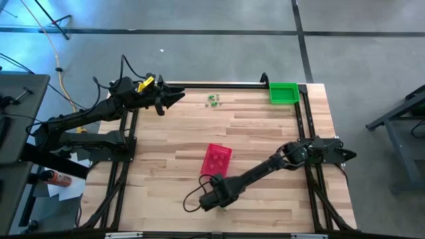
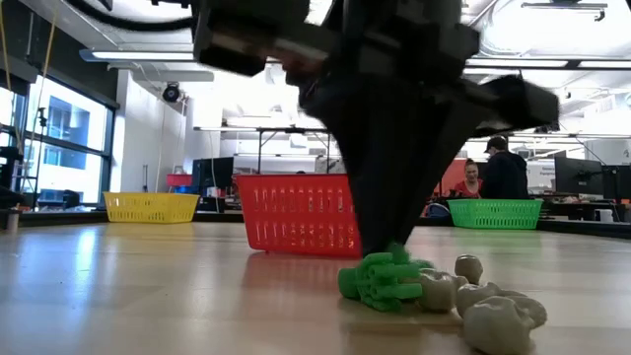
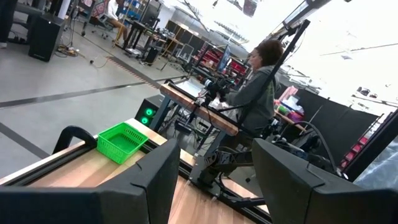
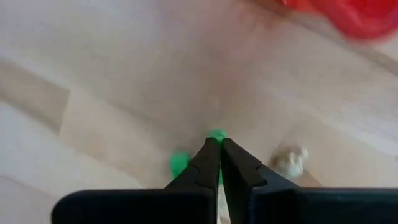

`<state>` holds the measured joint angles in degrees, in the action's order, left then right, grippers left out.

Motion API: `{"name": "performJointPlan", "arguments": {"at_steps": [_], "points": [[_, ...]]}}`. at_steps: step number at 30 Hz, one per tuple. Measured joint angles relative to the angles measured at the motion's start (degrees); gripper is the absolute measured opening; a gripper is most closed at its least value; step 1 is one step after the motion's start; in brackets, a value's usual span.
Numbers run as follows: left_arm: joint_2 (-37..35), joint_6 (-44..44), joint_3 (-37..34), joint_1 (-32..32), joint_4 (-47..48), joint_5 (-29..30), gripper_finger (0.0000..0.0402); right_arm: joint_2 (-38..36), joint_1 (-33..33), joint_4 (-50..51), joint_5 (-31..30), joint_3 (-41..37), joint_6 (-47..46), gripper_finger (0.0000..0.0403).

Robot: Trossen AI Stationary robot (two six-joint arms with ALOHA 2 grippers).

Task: Sort Halloween decoration
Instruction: Put the green skeleton toy into the yellow bin

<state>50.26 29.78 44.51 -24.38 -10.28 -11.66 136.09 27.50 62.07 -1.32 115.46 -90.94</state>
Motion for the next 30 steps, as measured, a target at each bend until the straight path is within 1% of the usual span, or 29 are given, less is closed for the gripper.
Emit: {"name": "performJointPlan", "arguments": {"at_steps": [5,7,9,15,17,19,24,27,30], "points": [[0.00,0.02,0.02,0.00,0.00,0.00,0.0190,-3.77,1.38,1.00,-3.78,-0.04,1.92,0.0001],[0.00,0.02,0.02,0.01,-0.02,0.00,0.0190,-6.06,1.96,1.15,-6.45,-0.04,4.05,0.0000],[0.00,0.02,0.02,0.02,-0.02,0.00,0.0190,-8.84,2.60,1.18,-9.95,-0.04,7.03,0.0000],[0.00,0.02,0.02,0.02,-0.02,0.02,0.0190,-16.94,6.38,0.78,-20.29,-0.04,19.92,0.0000],[0.00,0.02,0.02,0.02,-0.02,0.02,0.0190,-19.06,7.63,0.69,-23.26,-0.04,22.33,0.0000],[0.00,0.02,0.02,0.02,-0.02,0.02,0.0190,-21.04,8.80,0.70,-26.14,-0.04,22.86,0.0000],[0.00,0.07,0.02,0.02,-0.04,0.02,0.0190,-23.04,10.76,1.08,-32.78,-0.04,22.47,0.0000],[0.00,0.22,0.02,0.07,-0.05,0.02,0.0190,-23.08,10.44,2.95,-34.33,-0.04,25.30,0.0000],[0.00,0.22,0.02,0.07,-0.13,0.00,0.0190,-23.10,8.74,7.17,-35.39,-0.04,28.33,0.0000]]}}
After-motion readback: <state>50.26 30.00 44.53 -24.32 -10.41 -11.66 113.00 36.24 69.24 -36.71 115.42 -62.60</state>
